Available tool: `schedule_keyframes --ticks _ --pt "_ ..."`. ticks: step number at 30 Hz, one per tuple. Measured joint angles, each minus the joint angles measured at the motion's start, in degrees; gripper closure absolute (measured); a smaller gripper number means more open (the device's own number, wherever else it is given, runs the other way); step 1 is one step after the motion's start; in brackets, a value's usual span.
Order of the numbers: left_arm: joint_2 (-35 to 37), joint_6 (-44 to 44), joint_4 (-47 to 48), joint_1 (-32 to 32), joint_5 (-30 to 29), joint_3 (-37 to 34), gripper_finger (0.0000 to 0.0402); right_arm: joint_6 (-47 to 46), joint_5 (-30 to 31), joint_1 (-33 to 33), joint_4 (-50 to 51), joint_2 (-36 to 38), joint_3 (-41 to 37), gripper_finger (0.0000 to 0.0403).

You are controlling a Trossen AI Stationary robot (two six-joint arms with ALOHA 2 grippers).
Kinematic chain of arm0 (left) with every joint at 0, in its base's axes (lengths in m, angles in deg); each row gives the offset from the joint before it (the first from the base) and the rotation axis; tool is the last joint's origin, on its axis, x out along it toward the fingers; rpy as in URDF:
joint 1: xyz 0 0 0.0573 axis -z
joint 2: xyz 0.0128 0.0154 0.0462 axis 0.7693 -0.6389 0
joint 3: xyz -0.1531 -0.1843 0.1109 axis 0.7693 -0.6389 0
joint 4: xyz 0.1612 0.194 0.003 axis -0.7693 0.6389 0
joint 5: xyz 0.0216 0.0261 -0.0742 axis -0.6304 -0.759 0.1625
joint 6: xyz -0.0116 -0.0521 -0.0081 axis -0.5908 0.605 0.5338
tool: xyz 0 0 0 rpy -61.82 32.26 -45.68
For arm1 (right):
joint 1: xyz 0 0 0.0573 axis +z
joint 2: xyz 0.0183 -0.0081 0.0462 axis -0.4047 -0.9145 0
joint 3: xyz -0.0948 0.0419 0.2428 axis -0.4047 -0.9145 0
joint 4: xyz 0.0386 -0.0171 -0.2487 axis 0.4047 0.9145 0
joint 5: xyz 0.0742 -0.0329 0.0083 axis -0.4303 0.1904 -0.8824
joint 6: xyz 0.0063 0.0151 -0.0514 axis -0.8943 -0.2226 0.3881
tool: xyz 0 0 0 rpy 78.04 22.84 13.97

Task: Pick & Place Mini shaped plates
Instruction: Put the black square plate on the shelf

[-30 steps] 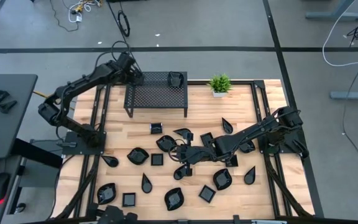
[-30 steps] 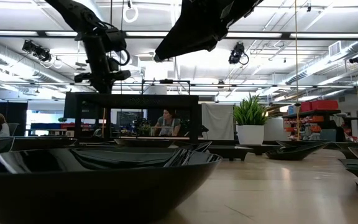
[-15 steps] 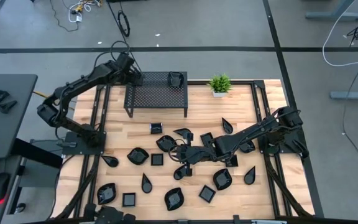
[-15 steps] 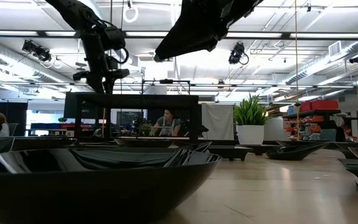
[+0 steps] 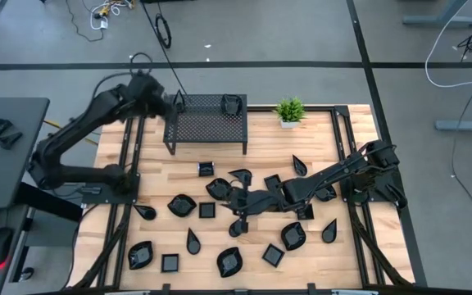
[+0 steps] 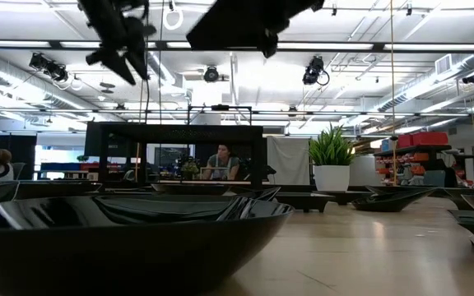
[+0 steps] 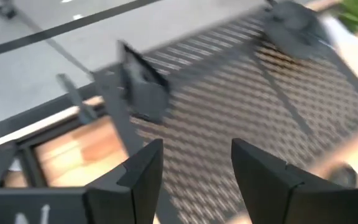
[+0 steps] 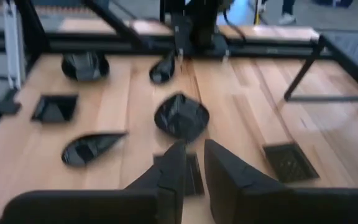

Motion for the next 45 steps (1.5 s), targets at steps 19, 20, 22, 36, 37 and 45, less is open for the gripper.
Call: schedule_keyframes --ticks 19,20,22,36,37,45 --pt "10.0 28.3 -33.1 57.7 -27.1 -36.3 0.0204 -3.4 -11.9 -6.4 2.3 -1.4 3.2 0.0341" --pt "10.0 31.0 -33.7 59.5 -28.5 -37.4 0.0204 -3.3 -12.5 -6.9 5.2 -2.3 4.7 0.0341" --pt "10.6 36.0 -32.8 63.0 -31.2 -38.4 0.0204 -2.6 -13.8 -8.0 8.9 -5.0 8.5 0.0341" --pt "12.4 41.9 -27.3 75.0 -36.2 -36.7 0.0205 2.9 -17.6 -15.6 35.8 -28.8 40.4 0.0282" --pt "12.4 42.3 -26.8 75.6 -36.4 -36.7 0.0205 3.1 -17.5 -15.9 36.3 -29.9 41.9 0.0273" --pt "12.4 46.9 -24.5 80.7 -37.4 -36.7 0.0205 5.4 -13.8 -17.7 32.9 -32.6 42.6 0.0241"
